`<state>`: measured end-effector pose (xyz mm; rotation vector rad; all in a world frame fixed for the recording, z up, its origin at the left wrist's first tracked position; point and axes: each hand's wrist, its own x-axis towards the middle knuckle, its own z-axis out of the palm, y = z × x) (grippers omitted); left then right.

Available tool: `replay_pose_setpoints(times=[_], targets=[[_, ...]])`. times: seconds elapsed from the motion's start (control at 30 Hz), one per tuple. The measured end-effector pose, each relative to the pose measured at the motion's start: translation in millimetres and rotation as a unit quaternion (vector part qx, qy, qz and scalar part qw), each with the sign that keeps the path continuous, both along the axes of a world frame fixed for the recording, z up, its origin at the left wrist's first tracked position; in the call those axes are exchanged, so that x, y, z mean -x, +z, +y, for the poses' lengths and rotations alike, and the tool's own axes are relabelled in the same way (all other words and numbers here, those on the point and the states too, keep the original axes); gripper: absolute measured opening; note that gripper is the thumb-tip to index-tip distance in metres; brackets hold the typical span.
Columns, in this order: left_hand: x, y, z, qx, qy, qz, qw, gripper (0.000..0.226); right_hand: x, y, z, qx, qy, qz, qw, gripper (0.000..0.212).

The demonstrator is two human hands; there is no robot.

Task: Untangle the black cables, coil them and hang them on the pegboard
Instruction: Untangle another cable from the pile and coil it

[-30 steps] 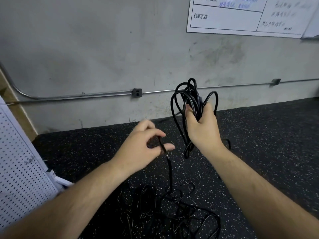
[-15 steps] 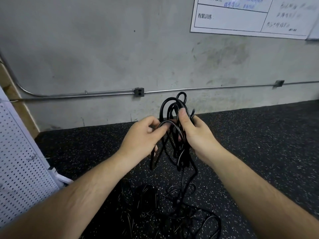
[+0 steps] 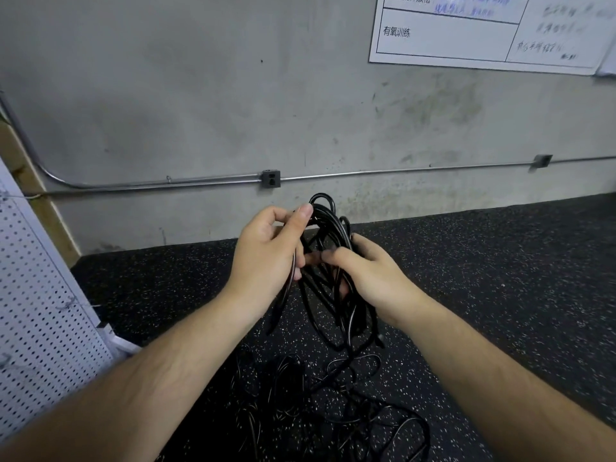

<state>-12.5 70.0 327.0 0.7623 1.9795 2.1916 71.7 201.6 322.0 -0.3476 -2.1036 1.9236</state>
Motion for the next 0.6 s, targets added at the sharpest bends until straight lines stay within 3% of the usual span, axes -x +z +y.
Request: replay_pose_setpoints(times=[0.13, 0.2, 0.23, 0.27, 0.33, 0.4, 0.5, 0.6], targets=[[-6.6, -0.1, -3.7, -0.048, -0.007, 0.037, 0.998, 0.031, 1.2, 3.9, 2.6, 0.073, -0.015, 0.015, 0.997, 0.007], [-0.9, -5.1, -6.3, -0.006, 0.052, 0.104, 0.993, 0.014, 3.3, 3.4, 5.5, 0.096, -0.004, 0.021, 0.995, 0.017], [2.2, -7.6, -6.9, 0.036, 0.069, 0.099, 0.992, 0.024, 4.2, 2.8, 7.0, 0.105, 0.005, 0.027, 0.994, 0.022], [4.0, -9.8, -6.6, 0.073, 0.057, 0.059, 0.994, 0.048, 4.6, 3.2, 8.0, 0.112, 0.016, 0.037, 0.993, 0.023], [6.6, -14.9, -4.2, 0.081, -0.028, -0.099, 0.991, 0.096, 6.6, 2.8, 10.4, 0.133, 0.04, 0.066, 0.988, 0.015], [4.3, -19.3, -3.4, 0.072, -0.132, -0.182, 0.972, 0.109, 7.7, 3.4, 11.8, 0.145, 0.051, 0.079, 0.985, 0.009], [-0.3, -20.5, -4.2, 0.062, -0.158, -0.147, 0.974, 0.093, 7.8, 5.3, 11.4, 0.163, 0.072, 0.068, 0.982, 0.012], [4.0, -18.3, -4.4, 0.047, -0.163, -0.128, 0.977, 0.072, 6.1, 7.7, 10.9, 0.211, 0.121, 0.065, 0.968, 0.028]])
